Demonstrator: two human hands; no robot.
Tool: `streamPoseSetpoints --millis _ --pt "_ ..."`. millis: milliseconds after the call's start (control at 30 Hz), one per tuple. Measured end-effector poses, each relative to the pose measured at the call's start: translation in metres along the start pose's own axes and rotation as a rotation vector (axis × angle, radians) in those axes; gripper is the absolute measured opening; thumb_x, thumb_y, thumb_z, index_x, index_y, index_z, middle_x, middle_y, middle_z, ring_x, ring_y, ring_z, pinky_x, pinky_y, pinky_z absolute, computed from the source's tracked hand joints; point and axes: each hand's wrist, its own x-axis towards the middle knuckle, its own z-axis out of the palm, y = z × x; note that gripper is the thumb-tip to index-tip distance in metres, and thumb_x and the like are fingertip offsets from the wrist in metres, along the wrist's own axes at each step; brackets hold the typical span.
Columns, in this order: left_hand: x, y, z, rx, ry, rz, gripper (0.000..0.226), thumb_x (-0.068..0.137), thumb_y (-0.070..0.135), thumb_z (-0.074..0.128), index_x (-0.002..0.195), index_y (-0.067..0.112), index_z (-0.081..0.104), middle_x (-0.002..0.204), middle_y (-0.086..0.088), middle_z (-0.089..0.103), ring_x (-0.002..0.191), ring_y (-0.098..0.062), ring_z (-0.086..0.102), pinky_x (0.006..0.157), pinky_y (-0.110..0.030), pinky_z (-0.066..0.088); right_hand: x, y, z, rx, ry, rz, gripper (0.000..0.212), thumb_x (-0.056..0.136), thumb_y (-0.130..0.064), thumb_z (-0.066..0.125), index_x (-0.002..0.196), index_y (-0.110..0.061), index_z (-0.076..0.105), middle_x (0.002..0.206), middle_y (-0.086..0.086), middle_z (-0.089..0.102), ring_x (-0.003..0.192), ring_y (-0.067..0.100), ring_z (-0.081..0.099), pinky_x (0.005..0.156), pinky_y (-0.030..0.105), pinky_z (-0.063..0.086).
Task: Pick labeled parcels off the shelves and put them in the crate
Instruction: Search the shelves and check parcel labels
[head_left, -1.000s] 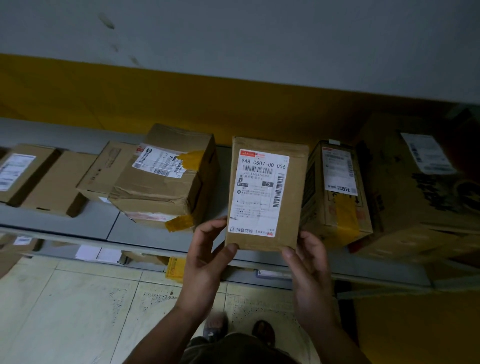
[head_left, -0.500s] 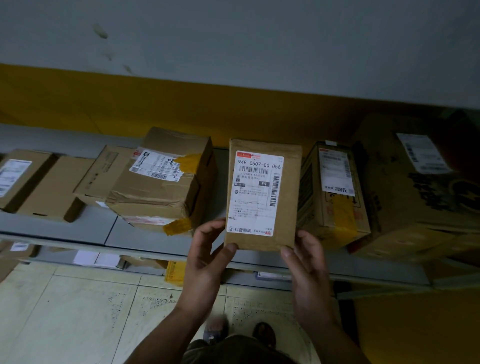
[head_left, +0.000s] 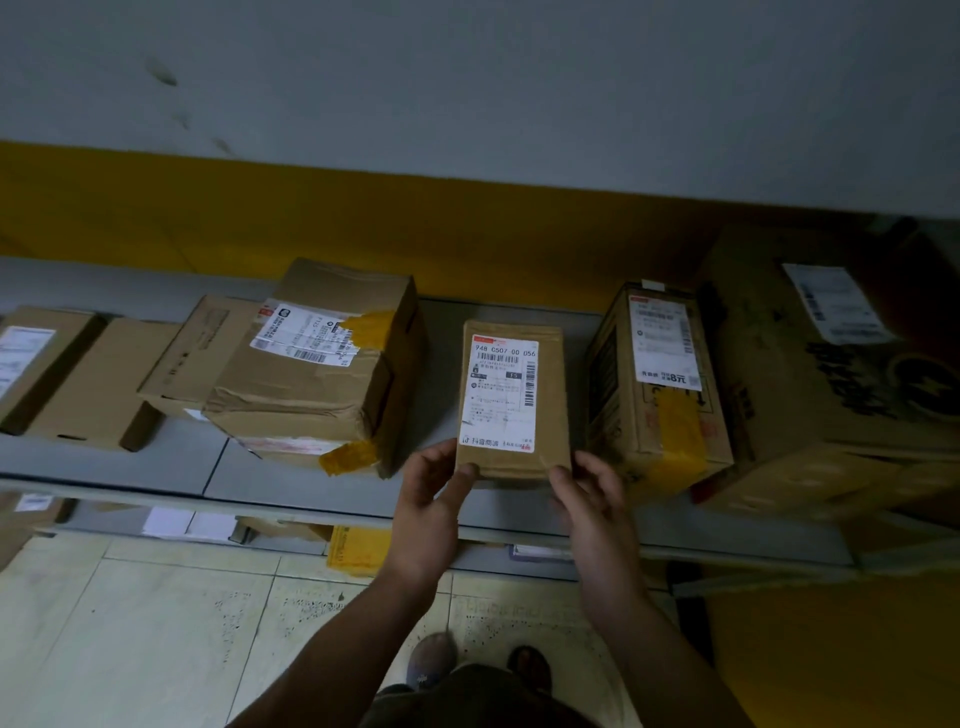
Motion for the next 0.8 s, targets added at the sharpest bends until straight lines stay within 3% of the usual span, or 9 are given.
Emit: streamPoseSetpoints --millis 67,167,367,533,633,800 --pt "0.008 -0.001 0.005 -0.006 0.007 -0.020 0.020 0.096 0.012 0.055 0.114 0.019 0.058 0.110 0.010 0.066 0.104 0.001 0.059 0.092 -0.022 0.046 0.008 0.000 0.003 -0.017 0.020 0.009 0.023 0.091 -0.027 0.066 0.109 -0.038 0.058 0.116 -0.010 0.065 0.115 0.017 0.059 0.094 0.038 0.049" --pt "0.020 -0.003 0.011 -0.029 0.032 -0.052 0.020 0.096 0.006 0.053 0.115 0.011 0.056 0.104 0.009 0.065 0.097 -0.001 0.059 0.083 -0.014 0.046 0.020 -0.002 0.008 -0.078 0.048 0.034 0.028 0.093 -0.029 0.063 0.120 -0.033 0.055 0.120 -0.009 0.059 0.111 0.013 0.054 0.089 0.032 0.043" --pt "0.046 -0.005 0.023 -0.005 0.070 -0.138 0.022 0.096 0.005 0.053 0.118 0.009 0.055 0.112 -0.003 0.062 0.109 -0.018 0.057 0.095 -0.030 0.044 0.046 -0.011 0.018 -0.147 0.094 0.077 0.037 0.096 -0.028 0.060 0.132 -0.023 0.052 0.133 0.001 0.059 0.104 0.010 0.050 0.086 0.029 0.037" --pt "0.064 -0.004 0.030 0.030 0.071 -0.164 0.021 0.096 0.006 0.054 0.117 0.012 0.055 0.110 0.000 0.062 0.105 -0.015 0.056 0.091 -0.027 0.042 0.057 -0.014 0.022 -0.157 0.124 0.119 0.035 0.095 -0.023 0.061 0.129 -0.023 0.055 0.132 0.002 0.059 0.104 0.012 0.050 0.088 0.030 0.040" --pt "0.070 -0.006 0.031 0.047 0.078 -0.169 0.023 0.095 0.005 0.055 0.117 0.010 0.055 0.110 -0.001 0.062 0.104 -0.013 0.055 0.090 -0.025 0.040 0.060 -0.013 0.024 -0.144 0.102 0.154 0.039 0.092 -0.020 0.065 0.130 -0.026 0.055 0.132 0.001 0.058 0.116 0.018 0.052 0.101 0.036 0.040" --pt "0.080 -0.013 0.029 0.107 0.091 -0.189 0.022 0.094 0.005 0.057 0.116 0.009 0.055 0.115 -0.006 0.062 0.107 -0.018 0.056 0.096 -0.030 0.043 0.060 -0.010 0.023 -0.149 0.060 0.190 0.047 0.094 -0.018 0.062 0.138 -0.024 0.049 0.140 0.002 0.052 0.126 0.021 0.048 0.100 0.033 0.036"
